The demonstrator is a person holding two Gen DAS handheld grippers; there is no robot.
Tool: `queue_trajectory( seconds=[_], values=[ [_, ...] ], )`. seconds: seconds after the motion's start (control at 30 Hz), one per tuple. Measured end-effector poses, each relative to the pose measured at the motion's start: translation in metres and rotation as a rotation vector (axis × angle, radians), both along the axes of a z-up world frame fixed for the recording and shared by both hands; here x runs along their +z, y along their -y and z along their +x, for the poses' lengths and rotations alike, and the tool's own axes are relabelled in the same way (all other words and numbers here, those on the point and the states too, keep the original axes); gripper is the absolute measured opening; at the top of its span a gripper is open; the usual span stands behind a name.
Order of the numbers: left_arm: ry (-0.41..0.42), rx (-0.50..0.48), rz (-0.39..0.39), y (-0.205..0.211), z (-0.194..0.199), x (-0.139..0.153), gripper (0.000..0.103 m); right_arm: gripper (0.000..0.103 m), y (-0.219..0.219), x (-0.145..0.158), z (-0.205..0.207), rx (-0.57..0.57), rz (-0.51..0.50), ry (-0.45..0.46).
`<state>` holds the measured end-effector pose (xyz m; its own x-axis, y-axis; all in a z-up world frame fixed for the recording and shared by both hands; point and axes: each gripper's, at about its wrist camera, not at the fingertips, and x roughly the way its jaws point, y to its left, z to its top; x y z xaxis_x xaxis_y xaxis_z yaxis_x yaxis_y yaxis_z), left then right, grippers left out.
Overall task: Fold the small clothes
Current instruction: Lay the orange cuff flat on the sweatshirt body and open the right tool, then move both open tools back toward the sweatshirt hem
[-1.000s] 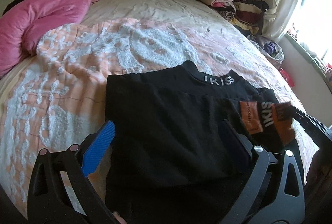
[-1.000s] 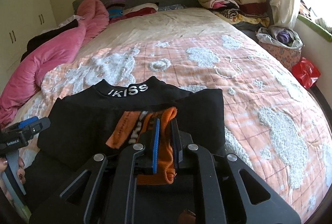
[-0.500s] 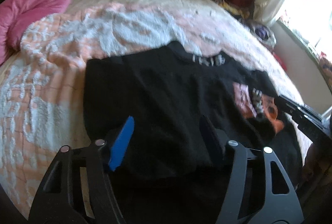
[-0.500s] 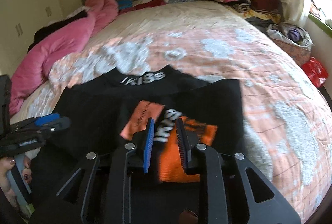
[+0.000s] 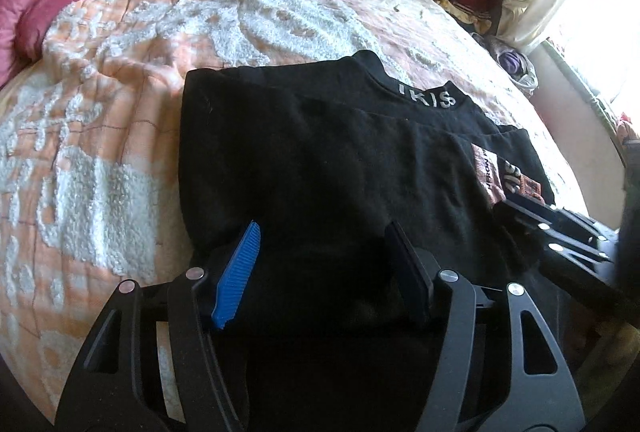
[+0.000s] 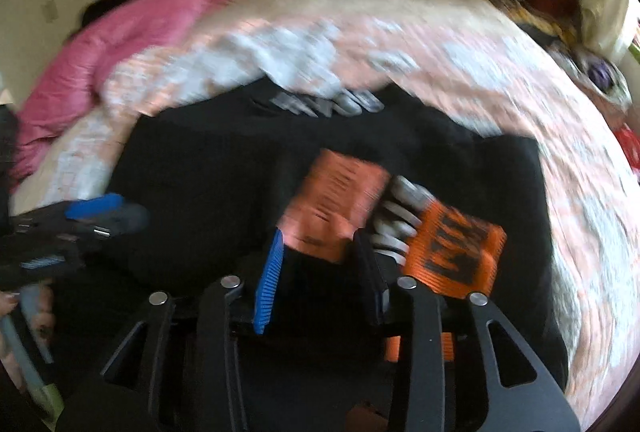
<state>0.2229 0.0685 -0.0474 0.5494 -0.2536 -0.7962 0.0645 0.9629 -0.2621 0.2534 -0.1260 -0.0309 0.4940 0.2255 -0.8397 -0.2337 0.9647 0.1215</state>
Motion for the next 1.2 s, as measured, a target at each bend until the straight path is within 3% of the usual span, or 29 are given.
queue_trajectory(
  seconds=[0.1, 0.33, 0.4, 0.67, 0.8, 0.97, 1.03, 1.2],
  values=[
    [0.001, -0.003, 0.002, 0.001, -0.001, 0.000, 0.057, 0.033, 0.014, -0.006, -0.001, -0.022, 0.036, -0.029],
    [0.003, -0.005, 0.010, 0.001, -0.001, 0.002, 0.057, 0.037, 0.012, -0.003, -0.008, -0.031, 0.028, 0.005],
    [0.005, -0.009, 0.020, 0.002, -0.001, 0.003, 0.057, 0.046, 0.011, 0.000, -0.011, -0.026, 0.040, 0.021],
    [0.011, -0.016, 0.054, 0.006, -0.002, 0.006, 0.058, 0.055, 0.018, 0.010, -0.019, -0.062, 0.081, 0.060],
    [0.014, -0.019, 0.061, 0.008, -0.004, 0.007, 0.060, 0.072, 0.018, 0.014, -0.023, -0.062, 0.093, 0.073],
    [0.016, -0.016, 0.058, 0.008, -0.005, 0.009, 0.061, 0.078, 0.019, 0.016, -0.027, -0.068, 0.106, 0.080],
    [0.020, -0.013, 0.048, 0.007, -0.006, 0.010, 0.065, 0.089, 0.020, 0.016, -0.028, -0.077, 0.110, 0.084],
    [0.047, -0.001, 0.029, 0.005, -0.010, 0.020, 0.077, 0.095, 0.026, 0.025, -0.034, -0.098, 0.128, 0.119]
  ],
)
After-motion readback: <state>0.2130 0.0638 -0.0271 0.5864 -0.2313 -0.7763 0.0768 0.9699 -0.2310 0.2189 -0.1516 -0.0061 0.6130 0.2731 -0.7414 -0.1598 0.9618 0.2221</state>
